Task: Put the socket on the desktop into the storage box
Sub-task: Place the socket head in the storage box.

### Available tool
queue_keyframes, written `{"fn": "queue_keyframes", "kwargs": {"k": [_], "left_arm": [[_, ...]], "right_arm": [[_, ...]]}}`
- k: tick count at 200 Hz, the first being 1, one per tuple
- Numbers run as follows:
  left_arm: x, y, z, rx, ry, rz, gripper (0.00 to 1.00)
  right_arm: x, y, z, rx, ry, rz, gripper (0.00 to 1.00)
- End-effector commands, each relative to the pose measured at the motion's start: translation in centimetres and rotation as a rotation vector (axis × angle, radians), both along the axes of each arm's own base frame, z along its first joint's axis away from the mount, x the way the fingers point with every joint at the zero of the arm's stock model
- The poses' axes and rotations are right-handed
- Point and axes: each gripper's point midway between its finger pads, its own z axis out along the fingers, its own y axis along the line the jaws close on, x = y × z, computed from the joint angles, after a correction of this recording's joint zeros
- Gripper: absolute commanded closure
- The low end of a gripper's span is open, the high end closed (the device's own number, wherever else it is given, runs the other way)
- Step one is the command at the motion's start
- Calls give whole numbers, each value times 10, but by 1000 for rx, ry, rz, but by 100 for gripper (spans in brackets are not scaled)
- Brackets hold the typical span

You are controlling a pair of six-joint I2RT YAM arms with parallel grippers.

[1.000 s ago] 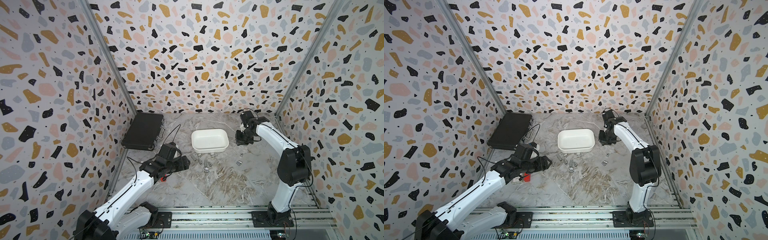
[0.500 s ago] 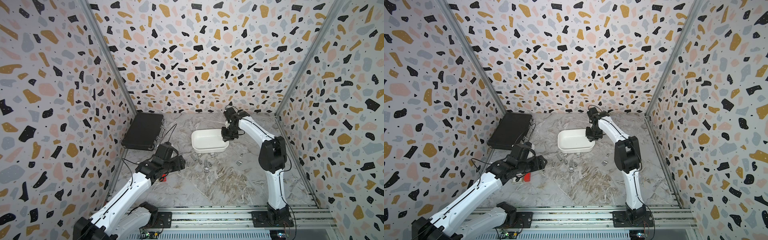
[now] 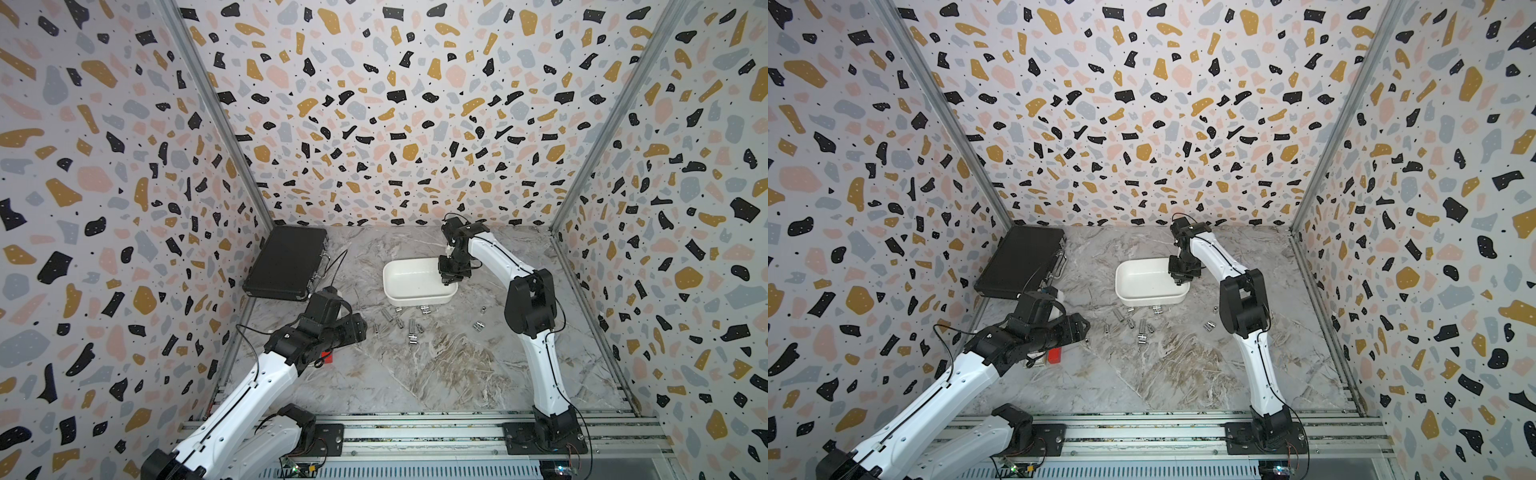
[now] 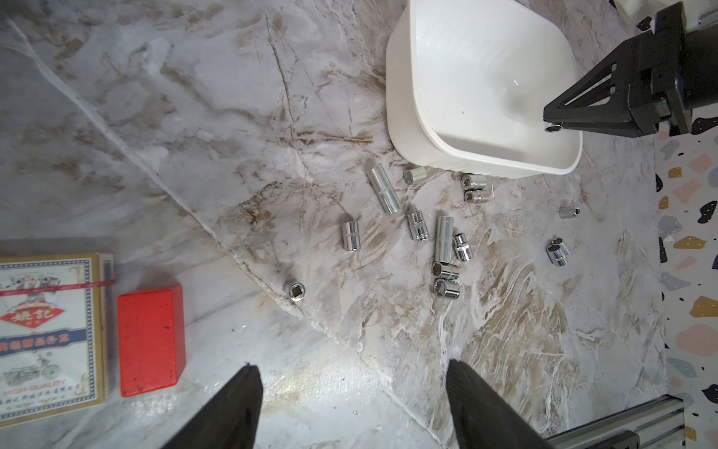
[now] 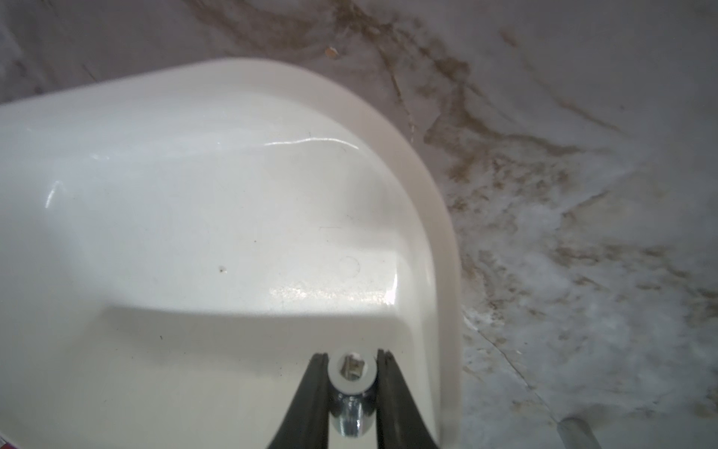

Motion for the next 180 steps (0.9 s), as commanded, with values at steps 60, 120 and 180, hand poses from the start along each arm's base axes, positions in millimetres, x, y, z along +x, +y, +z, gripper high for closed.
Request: {"fn": "queue_keyframes", "kwargs": {"k": [60, 120, 180], "left_arm": [[-3, 8, -4, 20, 8, 24, 21], [-4, 10, -5, 34, 12, 20, 21], [-3, 7, -3, 44, 15, -12, 21]], "right_arm": [[-3, 7, 20, 12, -17, 8, 60], [-7, 9, 52, 32, -110, 51, 48], [-20, -8, 85, 7, -199, 56, 48]]}}
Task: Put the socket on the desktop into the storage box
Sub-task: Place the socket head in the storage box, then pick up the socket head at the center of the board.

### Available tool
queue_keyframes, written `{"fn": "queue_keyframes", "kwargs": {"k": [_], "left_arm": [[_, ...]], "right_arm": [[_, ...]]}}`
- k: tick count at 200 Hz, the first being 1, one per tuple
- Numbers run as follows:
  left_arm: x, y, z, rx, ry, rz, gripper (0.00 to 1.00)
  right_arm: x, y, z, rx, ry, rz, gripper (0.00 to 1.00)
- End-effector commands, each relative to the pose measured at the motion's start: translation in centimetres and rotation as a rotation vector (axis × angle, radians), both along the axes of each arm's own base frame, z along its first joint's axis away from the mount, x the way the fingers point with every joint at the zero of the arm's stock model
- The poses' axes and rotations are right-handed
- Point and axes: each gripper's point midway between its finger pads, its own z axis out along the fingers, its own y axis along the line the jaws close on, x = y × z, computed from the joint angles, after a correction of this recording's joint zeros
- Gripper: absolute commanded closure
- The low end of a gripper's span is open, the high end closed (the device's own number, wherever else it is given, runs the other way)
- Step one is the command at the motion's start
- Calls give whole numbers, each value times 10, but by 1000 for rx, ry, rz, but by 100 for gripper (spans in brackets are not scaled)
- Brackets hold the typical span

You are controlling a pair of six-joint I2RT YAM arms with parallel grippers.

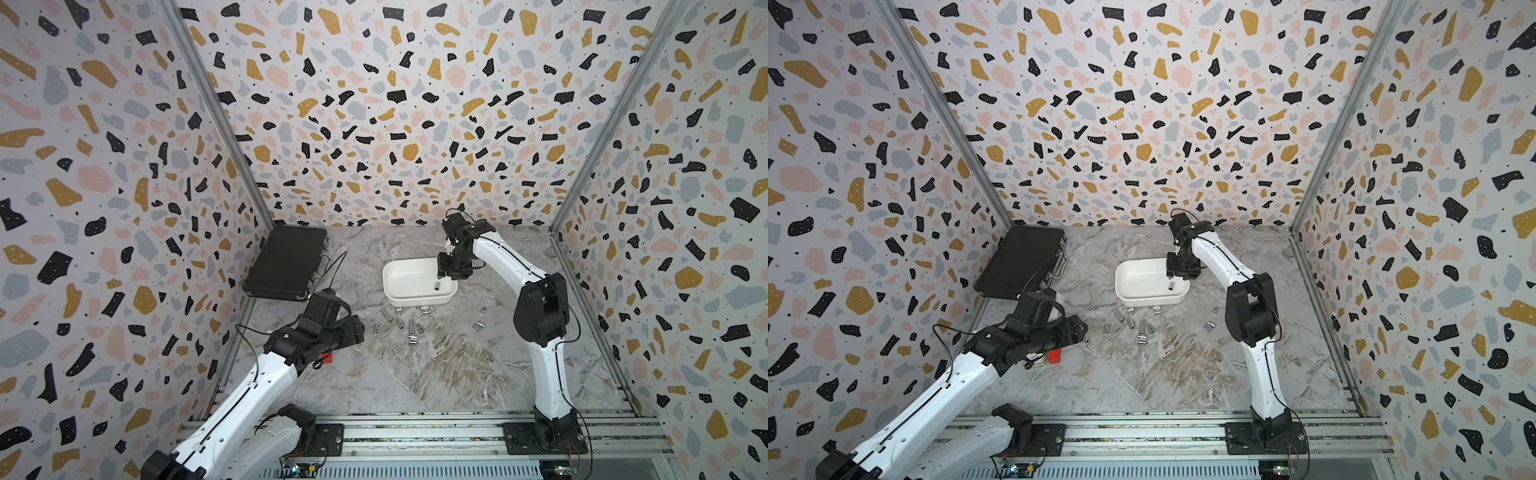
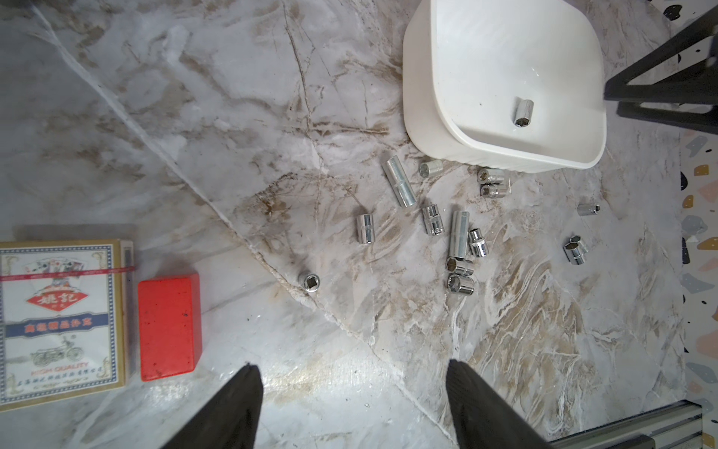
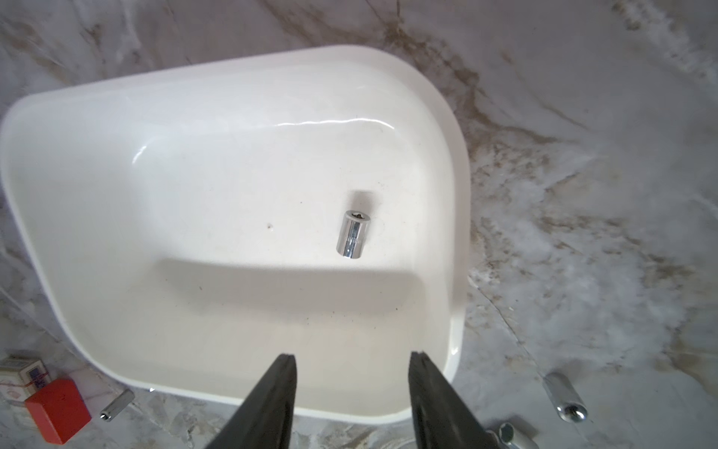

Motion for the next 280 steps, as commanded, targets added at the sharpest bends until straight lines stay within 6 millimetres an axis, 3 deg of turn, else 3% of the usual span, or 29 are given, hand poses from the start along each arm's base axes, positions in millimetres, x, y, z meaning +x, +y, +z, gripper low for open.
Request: {"fn": "queue_keyframes", "kwargs": {"k": [1, 60, 115, 169, 220, 280], "left_arm": [[2, 0, 3, 15, -9, -21, 21], [5, -16, 5, -31, 8, -87, 20], [8, -35, 10, -78, -5, -135, 21], [15, -64, 15, -116, -18, -195, 23], [23, -91, 16, -120, -26, -240, 23], [27, -116, 16, -111, -34, -290, 24]], "right_arm": [[-7, -11, 36, -19, -88, 8, 48], [-40, -39, 56, -60, -123, 1, 46], [-67, -75, 43, -26, -78, -73, 46], [-89, -113, 17, -42, -22, -146, 46], [-94, -129, -1, -51, 13, -185, 46], [-88, -131, -15, -56, 43, -203, 48]]}}
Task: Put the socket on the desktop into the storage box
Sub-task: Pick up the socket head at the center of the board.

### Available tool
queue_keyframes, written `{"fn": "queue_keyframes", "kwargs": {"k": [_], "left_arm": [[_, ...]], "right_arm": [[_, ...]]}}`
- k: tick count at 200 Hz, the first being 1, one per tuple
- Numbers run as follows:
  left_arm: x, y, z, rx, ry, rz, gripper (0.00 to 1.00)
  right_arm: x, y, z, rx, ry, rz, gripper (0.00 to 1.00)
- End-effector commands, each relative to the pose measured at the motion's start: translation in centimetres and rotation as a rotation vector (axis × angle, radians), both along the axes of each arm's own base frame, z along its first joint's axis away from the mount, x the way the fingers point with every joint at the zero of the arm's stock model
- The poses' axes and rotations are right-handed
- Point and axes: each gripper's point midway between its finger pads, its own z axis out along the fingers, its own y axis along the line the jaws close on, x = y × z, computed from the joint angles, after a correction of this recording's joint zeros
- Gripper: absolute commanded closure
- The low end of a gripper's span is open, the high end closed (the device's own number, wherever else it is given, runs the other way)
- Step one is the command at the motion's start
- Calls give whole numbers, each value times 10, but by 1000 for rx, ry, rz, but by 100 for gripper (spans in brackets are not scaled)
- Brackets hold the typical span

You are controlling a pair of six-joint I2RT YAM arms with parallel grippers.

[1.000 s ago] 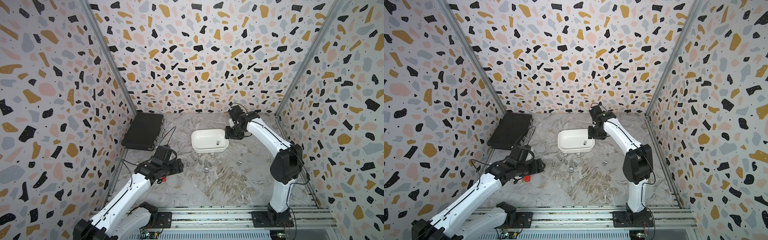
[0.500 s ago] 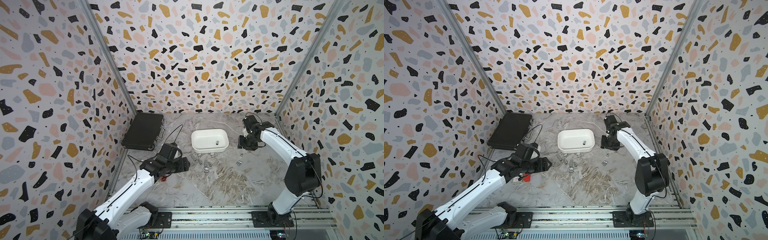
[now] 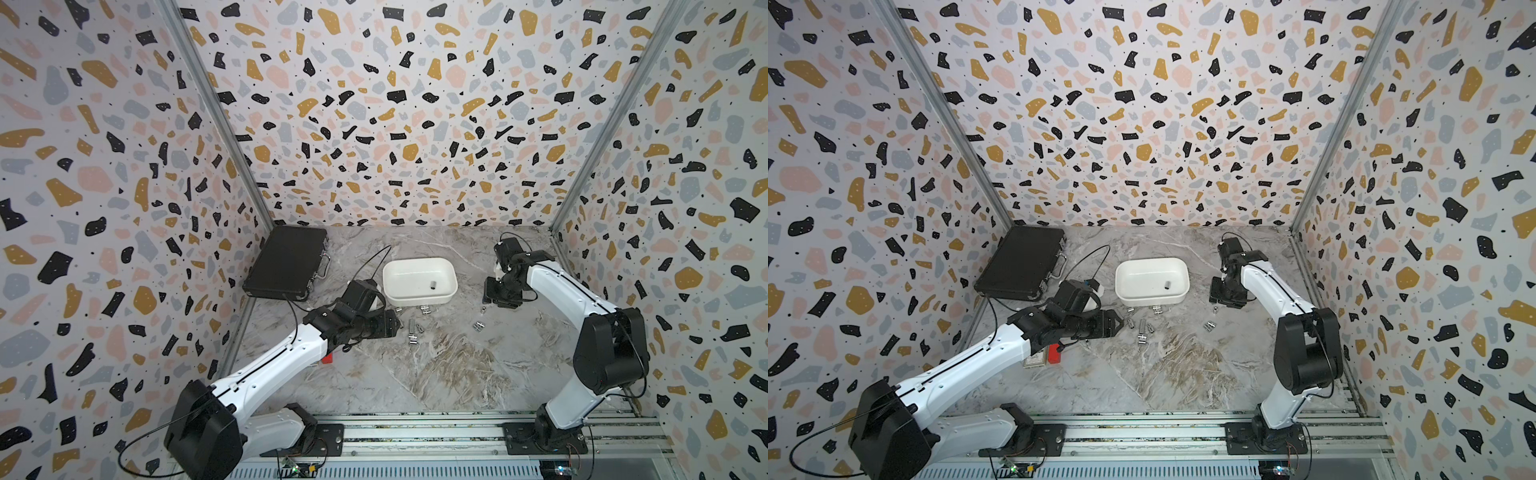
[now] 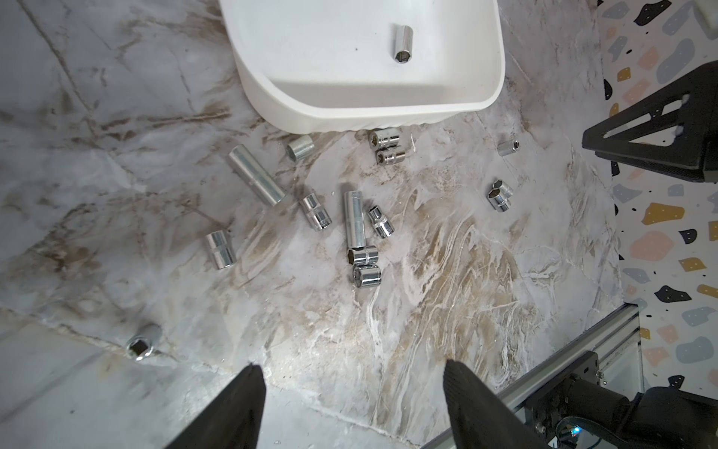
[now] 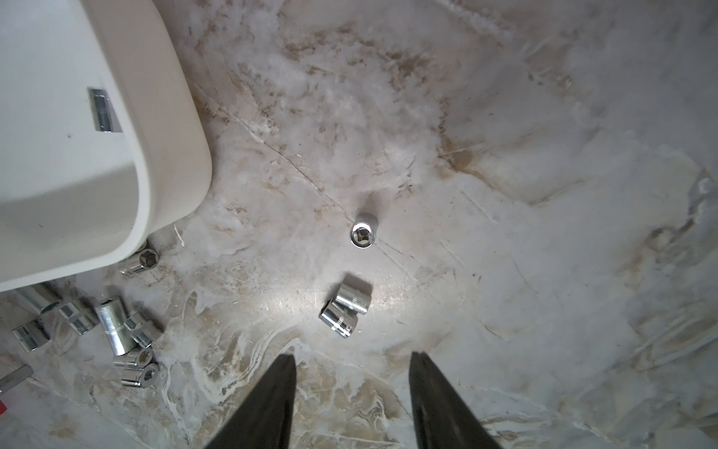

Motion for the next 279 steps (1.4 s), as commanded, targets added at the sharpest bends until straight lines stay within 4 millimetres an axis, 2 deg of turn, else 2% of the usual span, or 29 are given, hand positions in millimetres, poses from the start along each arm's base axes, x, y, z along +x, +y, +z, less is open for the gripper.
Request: {"fn": "queue_keyframes", "kwargs": {"k": [1, 106, 188, 279], "left_arm": [[11, -14, 17, -33, -57, -10, 24], [20, -54, 24, -65, -110, -96, 24], [16, -50, 15, -47, -95, -86, 24], [12, -45, 11, -41, -88, -72, 24]], "right_arm": [[2, -1, -3, 0, 11, -15, 48], [21, -3, -34, -53, 76, -28, 50], [36, -1, -57, -73, 121, -33, 54], [34, -3, -74, -91, 165, -31, 65]]}}
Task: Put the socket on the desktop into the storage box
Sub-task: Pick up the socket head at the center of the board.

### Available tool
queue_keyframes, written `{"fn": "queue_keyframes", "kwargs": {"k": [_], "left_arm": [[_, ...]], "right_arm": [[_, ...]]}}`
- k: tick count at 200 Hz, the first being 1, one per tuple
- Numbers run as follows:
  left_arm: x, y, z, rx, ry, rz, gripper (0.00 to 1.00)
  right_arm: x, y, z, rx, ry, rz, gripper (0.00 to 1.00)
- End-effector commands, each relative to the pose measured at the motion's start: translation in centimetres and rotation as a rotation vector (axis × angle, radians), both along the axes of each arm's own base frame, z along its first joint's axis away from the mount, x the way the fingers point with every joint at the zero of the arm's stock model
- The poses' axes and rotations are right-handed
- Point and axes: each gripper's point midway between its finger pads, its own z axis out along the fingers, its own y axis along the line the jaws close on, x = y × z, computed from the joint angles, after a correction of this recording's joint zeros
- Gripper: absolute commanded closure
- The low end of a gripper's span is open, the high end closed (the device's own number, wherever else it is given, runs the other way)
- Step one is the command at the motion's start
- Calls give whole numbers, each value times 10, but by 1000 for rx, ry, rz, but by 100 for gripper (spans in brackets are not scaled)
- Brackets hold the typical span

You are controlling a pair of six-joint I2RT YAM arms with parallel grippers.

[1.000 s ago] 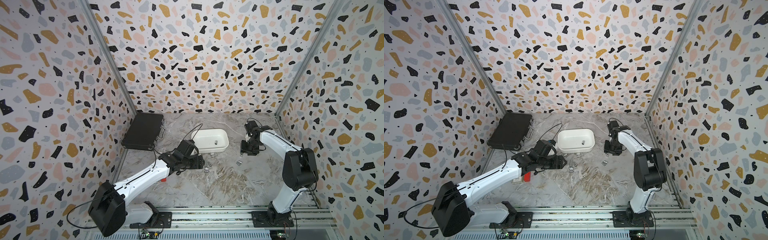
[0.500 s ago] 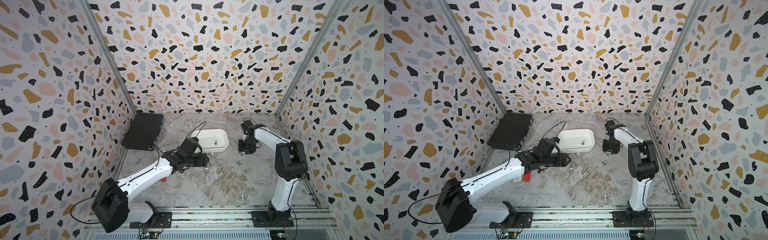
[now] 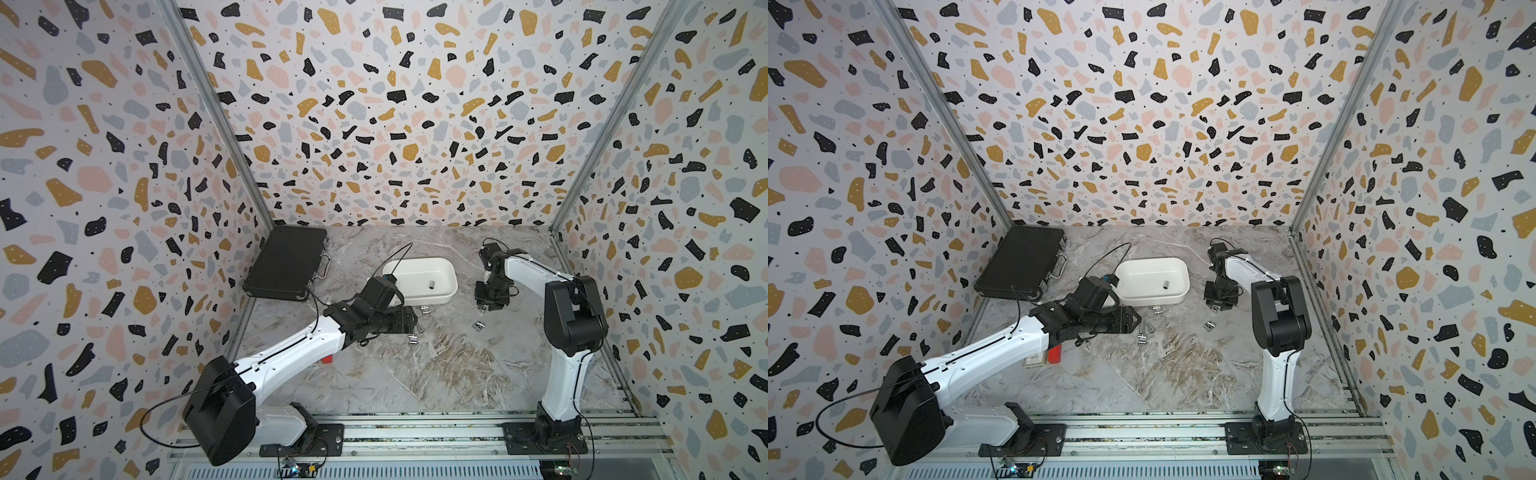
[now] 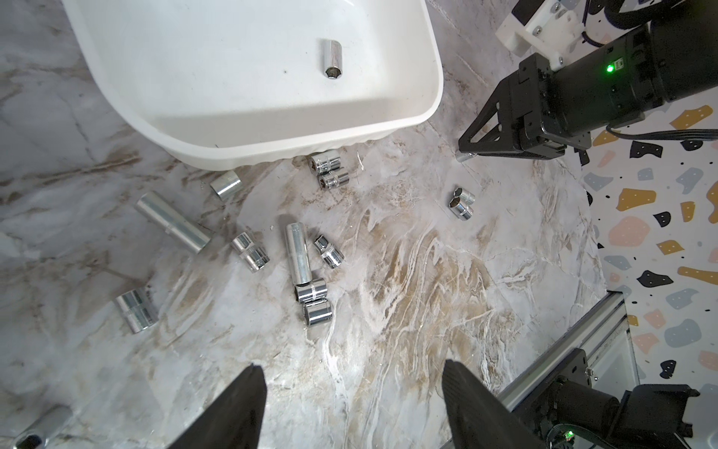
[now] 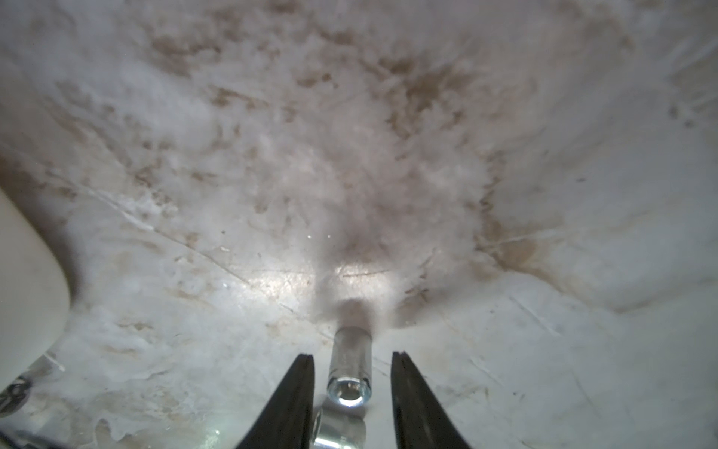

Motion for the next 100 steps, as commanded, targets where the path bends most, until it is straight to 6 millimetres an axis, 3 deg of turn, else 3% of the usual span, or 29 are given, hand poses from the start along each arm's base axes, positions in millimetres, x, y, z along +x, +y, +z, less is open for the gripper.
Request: {"fn": "queue_keyframes", "kwargs": {"k": [1, 21, 53, 100], "left_arm": [[0, 0, 6, -15, -27, 4, 24], [0, 1, 5, -13, -29, 6, 24], [-1, 3, 5, -9, -29, 11, 25], [-1, 5, 5, -6, -34, 14, 25]], "right_arm": [[3, -2, 5, -8, -2, -10, 65], [3, -2, 4, -9, 1, -10, 67], [2, -1, 5, 0, 3, -8, 80], [1, 1, 14, 15, -15, -7, 83]]}}
